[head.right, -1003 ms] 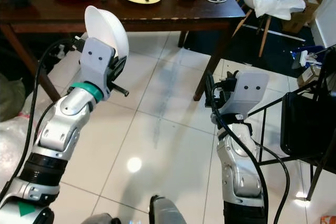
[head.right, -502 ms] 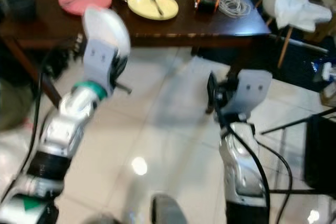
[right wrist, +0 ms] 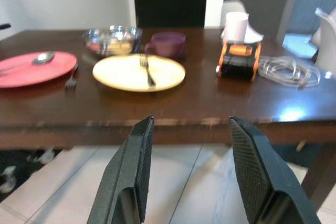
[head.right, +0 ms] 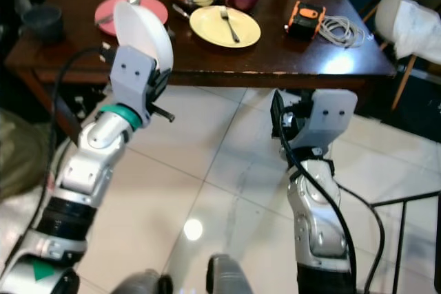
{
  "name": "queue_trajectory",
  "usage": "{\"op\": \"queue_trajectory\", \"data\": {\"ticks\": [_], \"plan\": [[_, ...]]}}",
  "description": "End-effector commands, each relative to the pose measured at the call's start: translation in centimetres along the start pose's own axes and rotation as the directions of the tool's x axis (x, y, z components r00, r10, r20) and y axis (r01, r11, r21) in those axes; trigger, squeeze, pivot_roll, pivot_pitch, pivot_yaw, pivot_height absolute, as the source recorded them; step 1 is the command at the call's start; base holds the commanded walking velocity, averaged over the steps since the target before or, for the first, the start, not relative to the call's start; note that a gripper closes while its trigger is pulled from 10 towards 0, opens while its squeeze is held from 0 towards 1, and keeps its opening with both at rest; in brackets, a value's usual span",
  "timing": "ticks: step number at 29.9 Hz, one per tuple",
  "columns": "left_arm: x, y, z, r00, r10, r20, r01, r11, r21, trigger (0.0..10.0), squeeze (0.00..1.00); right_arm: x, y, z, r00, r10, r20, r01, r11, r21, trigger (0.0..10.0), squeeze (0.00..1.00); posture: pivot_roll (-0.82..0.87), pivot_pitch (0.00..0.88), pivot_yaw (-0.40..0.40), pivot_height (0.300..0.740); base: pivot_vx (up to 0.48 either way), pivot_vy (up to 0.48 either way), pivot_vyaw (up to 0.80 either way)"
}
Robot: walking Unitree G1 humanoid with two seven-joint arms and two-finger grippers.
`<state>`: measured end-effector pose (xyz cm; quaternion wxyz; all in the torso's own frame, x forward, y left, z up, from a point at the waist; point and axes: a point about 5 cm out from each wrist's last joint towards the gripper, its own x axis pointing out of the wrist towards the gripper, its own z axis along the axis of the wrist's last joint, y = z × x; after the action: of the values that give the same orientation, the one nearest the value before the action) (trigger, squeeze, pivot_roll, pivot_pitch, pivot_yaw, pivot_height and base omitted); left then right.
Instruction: Setting the table
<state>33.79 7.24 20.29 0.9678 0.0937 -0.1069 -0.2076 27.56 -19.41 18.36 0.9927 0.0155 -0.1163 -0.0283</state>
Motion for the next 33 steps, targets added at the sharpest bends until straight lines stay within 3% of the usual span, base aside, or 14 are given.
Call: {"op": "queue_trajectory", "data": {"ticks": [1,33], "plan": [[-0.14,0.41,-0.22,1.000,0.011,-0.004,-0.011,1.000,0.011,10.0,0.00,-0.14,0.11,-0.11,1.000,-0.001,-0.003,0.001,1.000,-0.004,10.0,0.00,-0.01,0.027,0.022,0.740,0.405,0.000,0.00],[0.05,0.00,-0.20,1.000,-0.005,0.006,0.005,1.000,0.014,10.0,0.00,-0.30,0.08,-0.13,1.000,-0.004,-0.004,0.004,1.000,-0.007,10.0,0.00,-0.02,0.030,0.027,0.740,0.422,0.000,0.00]]}}
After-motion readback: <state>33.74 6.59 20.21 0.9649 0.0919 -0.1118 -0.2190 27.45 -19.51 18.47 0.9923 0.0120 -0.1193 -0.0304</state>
